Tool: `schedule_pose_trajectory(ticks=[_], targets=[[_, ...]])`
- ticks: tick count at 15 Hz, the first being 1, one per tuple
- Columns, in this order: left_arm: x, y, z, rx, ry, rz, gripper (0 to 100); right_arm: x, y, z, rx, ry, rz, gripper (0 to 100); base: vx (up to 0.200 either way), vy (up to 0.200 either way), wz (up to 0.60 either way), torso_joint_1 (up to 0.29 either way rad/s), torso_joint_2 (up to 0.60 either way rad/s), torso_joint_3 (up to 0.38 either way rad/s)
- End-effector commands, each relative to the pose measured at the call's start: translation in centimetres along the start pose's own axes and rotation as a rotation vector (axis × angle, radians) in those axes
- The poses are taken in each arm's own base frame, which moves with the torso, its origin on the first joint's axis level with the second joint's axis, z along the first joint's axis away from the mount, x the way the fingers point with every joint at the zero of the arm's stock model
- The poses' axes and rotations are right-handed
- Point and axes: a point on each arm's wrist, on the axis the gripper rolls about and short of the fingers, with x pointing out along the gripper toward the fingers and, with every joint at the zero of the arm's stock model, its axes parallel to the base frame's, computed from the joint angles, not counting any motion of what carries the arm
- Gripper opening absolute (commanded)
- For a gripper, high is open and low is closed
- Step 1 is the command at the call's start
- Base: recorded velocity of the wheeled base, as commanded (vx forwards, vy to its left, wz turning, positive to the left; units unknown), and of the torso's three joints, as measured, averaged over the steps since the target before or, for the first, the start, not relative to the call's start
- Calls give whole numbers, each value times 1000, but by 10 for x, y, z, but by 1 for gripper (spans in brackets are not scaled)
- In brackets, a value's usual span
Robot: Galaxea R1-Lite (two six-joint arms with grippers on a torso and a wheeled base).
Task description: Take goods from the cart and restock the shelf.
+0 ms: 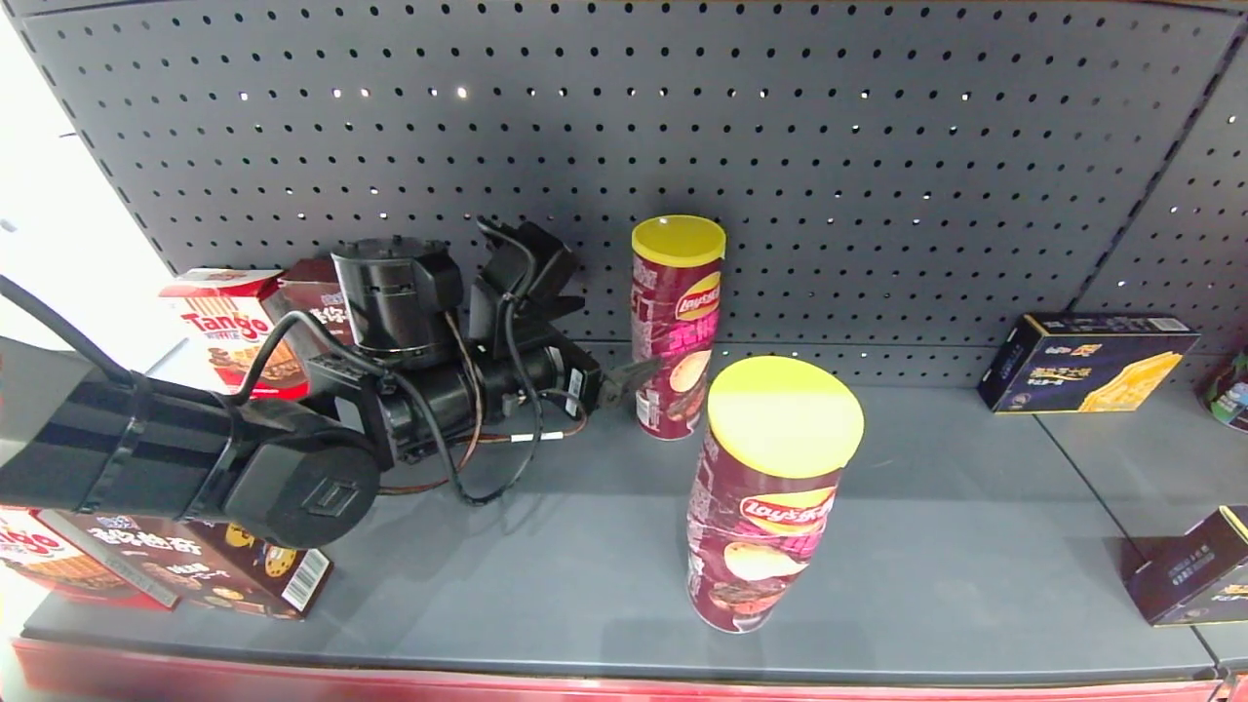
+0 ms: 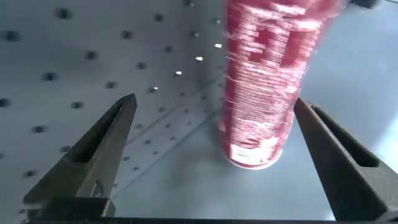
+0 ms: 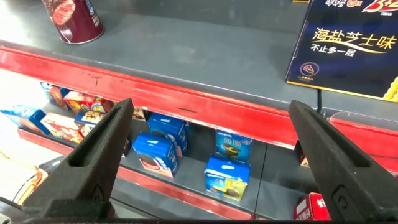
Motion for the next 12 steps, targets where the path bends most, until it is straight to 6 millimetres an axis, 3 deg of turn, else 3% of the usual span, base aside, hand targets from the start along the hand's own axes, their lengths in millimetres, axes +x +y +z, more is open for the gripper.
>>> schedule_pose_trajectory(ticks=[1,12], targets=[[0,1,2,1,-4,9,100,0,0,0,1,1,1,100,0,0,0,0,0,0],[-4,5,-1,-2,11,39,100,0,0,0,-1,1,1,100,0,0,0,0,0,0]])
